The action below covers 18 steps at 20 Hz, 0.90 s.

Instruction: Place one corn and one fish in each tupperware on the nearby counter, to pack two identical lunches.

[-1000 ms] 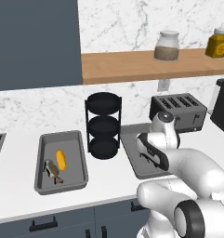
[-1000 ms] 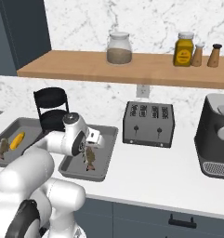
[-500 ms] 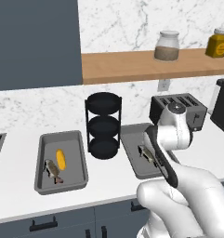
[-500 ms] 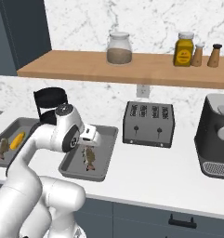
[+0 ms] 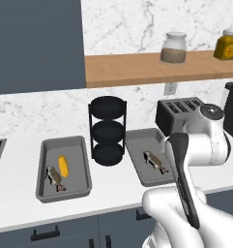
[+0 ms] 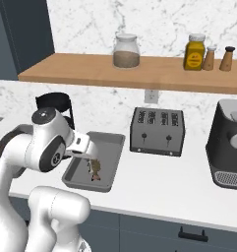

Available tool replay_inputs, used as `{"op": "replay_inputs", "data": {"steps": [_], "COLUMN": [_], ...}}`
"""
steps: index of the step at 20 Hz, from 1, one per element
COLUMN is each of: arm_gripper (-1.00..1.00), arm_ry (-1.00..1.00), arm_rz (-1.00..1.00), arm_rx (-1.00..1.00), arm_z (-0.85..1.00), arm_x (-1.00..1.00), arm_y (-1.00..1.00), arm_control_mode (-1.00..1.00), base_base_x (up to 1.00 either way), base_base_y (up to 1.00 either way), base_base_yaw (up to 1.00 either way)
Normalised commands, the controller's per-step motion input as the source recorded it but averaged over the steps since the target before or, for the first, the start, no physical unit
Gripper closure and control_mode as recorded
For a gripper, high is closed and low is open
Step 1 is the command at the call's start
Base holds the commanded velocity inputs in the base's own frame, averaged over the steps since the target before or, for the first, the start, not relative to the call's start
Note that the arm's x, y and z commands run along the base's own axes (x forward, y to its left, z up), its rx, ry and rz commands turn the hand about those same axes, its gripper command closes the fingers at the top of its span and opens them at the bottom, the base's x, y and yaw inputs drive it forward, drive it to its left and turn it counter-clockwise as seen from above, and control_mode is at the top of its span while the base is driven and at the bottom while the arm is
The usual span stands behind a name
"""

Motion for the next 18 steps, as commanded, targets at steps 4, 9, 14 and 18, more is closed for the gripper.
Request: {"op": "replay_inputs", "data": {"steps": [4, 9, 14, 18], "arm_gripper": [-1.00, -1.00, -1.00, -1.00], "arm_ry": [-0.10, -0.14, -0.15, -0.01], "arm_rz": [0.00, 0.00, 0.00, 0.00], "arm_rx": [0.00, -0.02, -0.02, -0.11], "arm_z": [0.61, 0.18, -0.02, -0.23], "arm_x": [-0.78, -0.84, -0.50, -0.05], "arm_y": [0.07, 0.16, 0.37, 0.43], "arm_control_mode": [-1.00, -1.00, -1.00, -1.00], "base_base_x": [0.00, 0.00, 0.00, 0.00], "base_base_y": [0.00, 0.00, 0.00, 0.00], "base_base_yaw": [0.00, 0.00, 0.00, 0.00]}}
